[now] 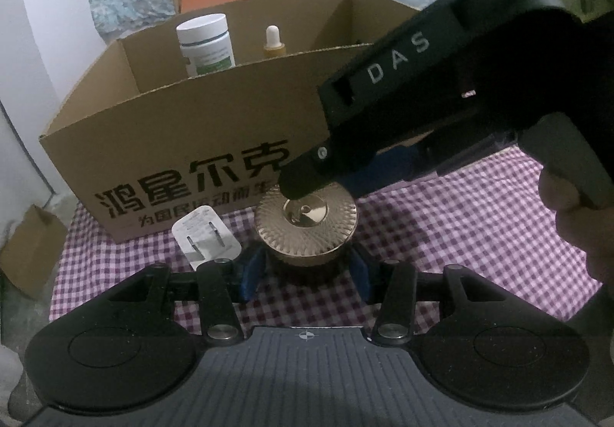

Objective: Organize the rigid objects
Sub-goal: 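Lift the gold jar and carry it over the box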

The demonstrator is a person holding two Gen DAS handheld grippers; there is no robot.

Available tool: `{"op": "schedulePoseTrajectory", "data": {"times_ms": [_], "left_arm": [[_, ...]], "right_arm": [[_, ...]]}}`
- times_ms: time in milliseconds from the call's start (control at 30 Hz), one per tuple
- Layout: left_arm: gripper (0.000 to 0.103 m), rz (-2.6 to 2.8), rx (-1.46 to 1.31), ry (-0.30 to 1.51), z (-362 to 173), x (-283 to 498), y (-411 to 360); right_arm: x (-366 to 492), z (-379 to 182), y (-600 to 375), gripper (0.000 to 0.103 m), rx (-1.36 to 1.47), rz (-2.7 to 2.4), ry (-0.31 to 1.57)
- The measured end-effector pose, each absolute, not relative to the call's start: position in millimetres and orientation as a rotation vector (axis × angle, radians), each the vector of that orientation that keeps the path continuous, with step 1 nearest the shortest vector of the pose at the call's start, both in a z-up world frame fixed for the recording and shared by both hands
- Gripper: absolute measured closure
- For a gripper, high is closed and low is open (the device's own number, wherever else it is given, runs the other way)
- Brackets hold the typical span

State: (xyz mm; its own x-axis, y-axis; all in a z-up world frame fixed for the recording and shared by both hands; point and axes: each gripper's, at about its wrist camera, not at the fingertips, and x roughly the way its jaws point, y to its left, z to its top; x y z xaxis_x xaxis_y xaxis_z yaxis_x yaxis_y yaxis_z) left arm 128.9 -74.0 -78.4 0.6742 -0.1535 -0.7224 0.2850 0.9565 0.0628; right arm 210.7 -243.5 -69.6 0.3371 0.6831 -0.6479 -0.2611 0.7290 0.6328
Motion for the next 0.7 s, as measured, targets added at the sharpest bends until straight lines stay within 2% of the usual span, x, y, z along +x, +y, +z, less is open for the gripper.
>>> {"op": "schedulePoseTrajectory", "data": {"times_ms": [367, 700], "left_arm": [[0.055, -0.339, 0.214, 0.777, -79, 127, -95], [0.051, -0.336, 0.27, 0.788, -82, 138, -104]], "right_arm": [[197, -69, -271, 0.062, 0.465, 0.583, 1.054], [196, -79, -281, 0.062, 0.502, 0.567, 1.054]]}}
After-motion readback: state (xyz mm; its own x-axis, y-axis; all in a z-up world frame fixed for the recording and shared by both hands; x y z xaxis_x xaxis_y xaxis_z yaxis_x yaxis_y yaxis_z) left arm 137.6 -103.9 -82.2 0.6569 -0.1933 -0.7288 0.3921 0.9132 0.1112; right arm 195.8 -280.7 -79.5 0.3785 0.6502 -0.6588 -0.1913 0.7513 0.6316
